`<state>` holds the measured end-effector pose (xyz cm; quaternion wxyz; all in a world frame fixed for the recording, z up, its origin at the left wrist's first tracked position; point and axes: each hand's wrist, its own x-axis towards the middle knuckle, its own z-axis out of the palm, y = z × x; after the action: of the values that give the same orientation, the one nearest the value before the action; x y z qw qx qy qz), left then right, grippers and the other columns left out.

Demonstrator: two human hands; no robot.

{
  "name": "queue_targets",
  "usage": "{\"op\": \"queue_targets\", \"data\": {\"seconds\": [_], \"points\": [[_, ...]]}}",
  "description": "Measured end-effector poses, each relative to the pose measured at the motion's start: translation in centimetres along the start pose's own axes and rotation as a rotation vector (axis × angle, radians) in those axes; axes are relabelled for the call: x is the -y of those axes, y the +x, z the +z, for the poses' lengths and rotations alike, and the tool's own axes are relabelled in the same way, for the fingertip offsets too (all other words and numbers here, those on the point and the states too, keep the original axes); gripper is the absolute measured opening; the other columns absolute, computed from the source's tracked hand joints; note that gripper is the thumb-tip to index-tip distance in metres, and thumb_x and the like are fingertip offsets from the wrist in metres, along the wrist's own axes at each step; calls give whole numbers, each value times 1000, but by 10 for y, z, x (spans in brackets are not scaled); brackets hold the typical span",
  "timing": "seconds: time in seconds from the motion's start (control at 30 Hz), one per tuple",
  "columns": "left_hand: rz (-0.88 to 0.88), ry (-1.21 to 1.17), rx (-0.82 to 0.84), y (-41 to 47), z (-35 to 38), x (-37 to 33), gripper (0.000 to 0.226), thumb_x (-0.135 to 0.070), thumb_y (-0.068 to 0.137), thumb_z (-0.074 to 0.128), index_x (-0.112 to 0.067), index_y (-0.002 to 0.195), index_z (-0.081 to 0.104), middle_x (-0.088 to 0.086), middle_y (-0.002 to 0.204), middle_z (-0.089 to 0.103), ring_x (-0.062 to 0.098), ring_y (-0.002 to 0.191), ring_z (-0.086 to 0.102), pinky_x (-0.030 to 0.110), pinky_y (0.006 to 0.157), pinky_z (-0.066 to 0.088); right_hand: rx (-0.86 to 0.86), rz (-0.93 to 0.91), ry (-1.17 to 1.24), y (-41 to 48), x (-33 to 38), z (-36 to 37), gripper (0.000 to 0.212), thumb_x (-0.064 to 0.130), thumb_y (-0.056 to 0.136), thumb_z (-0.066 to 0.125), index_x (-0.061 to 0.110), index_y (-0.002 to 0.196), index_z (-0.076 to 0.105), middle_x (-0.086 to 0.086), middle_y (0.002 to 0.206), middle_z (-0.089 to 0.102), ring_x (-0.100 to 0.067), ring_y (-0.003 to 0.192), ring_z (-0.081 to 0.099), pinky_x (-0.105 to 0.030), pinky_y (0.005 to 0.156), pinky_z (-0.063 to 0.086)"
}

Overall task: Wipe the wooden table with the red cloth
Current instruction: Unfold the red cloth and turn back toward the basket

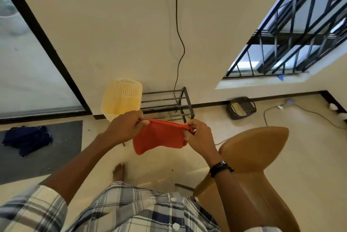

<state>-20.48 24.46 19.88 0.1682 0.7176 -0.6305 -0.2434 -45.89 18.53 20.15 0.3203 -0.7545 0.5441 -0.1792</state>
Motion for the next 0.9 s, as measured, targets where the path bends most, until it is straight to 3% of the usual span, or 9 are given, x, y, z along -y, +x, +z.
{"op": "queue_targets", "data": {"seconds": [0.13, 0.23, 0.43, 0.53, 0.63, 0.73, 0.83, 0.9], "points": [[-93, -161, 49, 23, -16, 42, 24, -40, 95, 57, -17, 86, 54, 2, 82, 65, 16, 65, 61, 24, 55, 44, 46, 24, 24, 43, 17, 29, 16, 13, 88, 65, 28, 87, 61, 20, 84, 58, 0, 81, 57, -10, 70, 44], [-137, -332, 89, 42, -34, 79, 22, -33, 92, 64, -13, 88, 56, 5, 83, 68, 16, 55, 69, 37, 54, 55, 67, 18, 38, 74, 34, 53, 16, 11, 86, 66, 26, 89, 62, 14, 86, 61, -5, 81, 60, -17, 72, 50], [-37, -163, -32, 81, -74, 157, 20, -31, 84, 73, -27, 80, 54, -14, 83, 50, 3, 75, 51, 22, 64, 38, 59, -80, 5, 128, 76, 110, 24, 8, 87, 63, 19, 108, 67, 11, 96, 62, -3, 85, 58, -5, 72, 42], [-4, -187, -135, 100, -89, 188, 28, -28, 78, 80, -26, 83, 53, -8, 84, 52, 5, 74, 54, 20, 65, 43, -3, -139, 19, 152, 96, 136, 26, 5, 88, 61, 20, 107, 70, 16, 93, 61, 5, 81, 55, -2, 73, 40], [3, -160, -149, 115, -98, 215, 39, -22, 69, 87, -25, 83, 50, -3, 89, 53, 14, 73, 57, 27, 65, 49, -27, -126, 7, 176, 108, 163, 18, 10, 86, 68, 17, 103, 69, 14, 93, 61, 3, 78, 54, -2, 72, 40], [-36, -106, -140, 128, -96, 236, 27, -10, 74, 82, -14, 83, 57, 4, 90, 55, 22, 73, 59, 37, 65, 51, 31, -155, 2, 195, 112, 186, 21, 14, 82, 76, 14, 100, 66, 4, 101, 64, -4, 83, 59, -12, 75, 49], [-95, -76, -115, 143, -83, 260, 19, -10, 78, 77, -11, 84, 59, 1, 87, 54, 22, 70, 59, 37, 64, 50, 124, -137, -38, 214, 106, 209, 14, 12, 89, 67, 13, 102, 66, 2, 102, 63, -10, 86, 58, -25, 77, 51], [-152, -55, -57, 152, -70, 271, 17, -11, 80, 75, -12, 83, 58, 1, 87, 54, 23, 72, 60, 39, 66, 50, 155, -123, -81, 228, 94, 225, 9, 13, 92, 63, 12, 100, 66, 0, 98, 64, -10, 85, 53, -21, 73, 45]]}}
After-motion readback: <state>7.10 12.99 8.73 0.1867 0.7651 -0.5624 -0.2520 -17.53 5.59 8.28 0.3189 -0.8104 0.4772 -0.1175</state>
